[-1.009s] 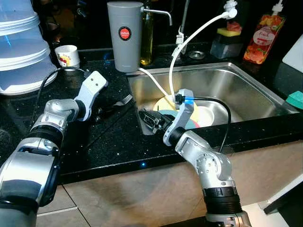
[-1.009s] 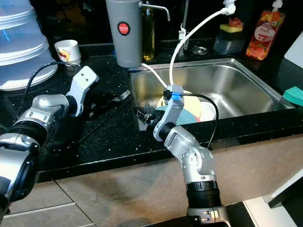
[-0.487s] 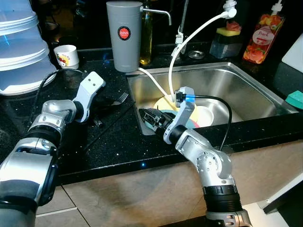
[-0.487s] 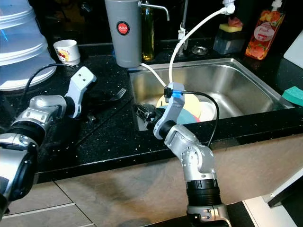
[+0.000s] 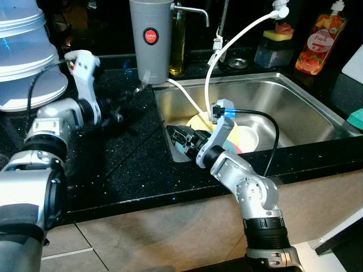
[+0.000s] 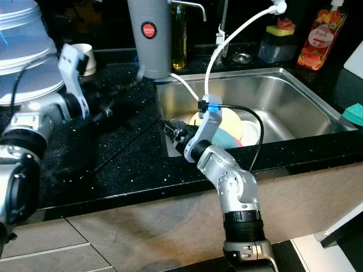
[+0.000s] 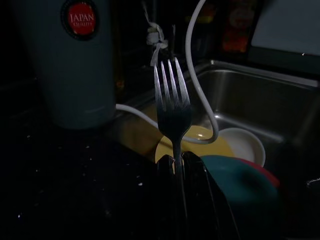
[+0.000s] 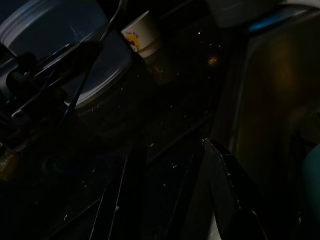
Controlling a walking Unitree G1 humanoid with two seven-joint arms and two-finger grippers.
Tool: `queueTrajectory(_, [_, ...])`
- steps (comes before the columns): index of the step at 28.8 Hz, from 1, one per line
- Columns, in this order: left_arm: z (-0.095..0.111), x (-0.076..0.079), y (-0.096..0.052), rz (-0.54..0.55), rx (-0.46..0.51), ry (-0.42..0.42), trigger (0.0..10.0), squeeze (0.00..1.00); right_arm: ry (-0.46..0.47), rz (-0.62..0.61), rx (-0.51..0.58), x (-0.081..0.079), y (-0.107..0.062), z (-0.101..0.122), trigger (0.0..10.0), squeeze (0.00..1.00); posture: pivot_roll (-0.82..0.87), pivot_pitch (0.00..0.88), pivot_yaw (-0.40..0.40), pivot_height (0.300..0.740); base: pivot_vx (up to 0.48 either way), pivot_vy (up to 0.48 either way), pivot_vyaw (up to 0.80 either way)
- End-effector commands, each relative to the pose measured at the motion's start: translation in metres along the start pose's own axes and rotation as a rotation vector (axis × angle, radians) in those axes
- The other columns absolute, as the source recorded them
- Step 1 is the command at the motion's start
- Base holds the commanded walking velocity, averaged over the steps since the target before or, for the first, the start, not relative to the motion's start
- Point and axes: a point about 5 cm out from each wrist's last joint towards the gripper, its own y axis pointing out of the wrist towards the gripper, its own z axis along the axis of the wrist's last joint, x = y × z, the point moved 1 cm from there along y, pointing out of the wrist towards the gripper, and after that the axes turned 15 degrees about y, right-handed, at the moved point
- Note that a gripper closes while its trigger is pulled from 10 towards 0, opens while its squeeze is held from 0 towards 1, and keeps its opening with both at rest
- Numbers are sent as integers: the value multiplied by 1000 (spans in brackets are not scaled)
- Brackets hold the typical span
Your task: Kitchen organization
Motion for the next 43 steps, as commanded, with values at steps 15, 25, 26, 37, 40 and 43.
queueTrajectory(15, [17,25,24,57,209,75,0,0,56,74,94,-22,10,19,10000,24,23,74,8,740,0,0,0])
queueTrajectory(25, [1,58,17,137,179,238,0,0,89,101,152,-39,14,27,10000,0,24,78,3,740,0,0,0])
queueTrajectory(26, [0,63,16,132,179,250,0,0,93,101,156,-40,15,27,10000,0,31,82,0,740,0,0,0])
queueTrajectory(37, [4,95,11,92,255,360,0,0,83,48,203,-33,17,30,10000,0,30,83,6,740,0,0,0])
queueTrajectory(40, [5,101,10,88,264,356,0,0,81,19,221,-29,17,32,10000,0,30,83,6,740,0,0,0])
queueTrajectory(43, [6,108,11,74,269,329,0,0,78,-7,229,-24,17,34,10000,0,32,83,5,740,0,0,0])
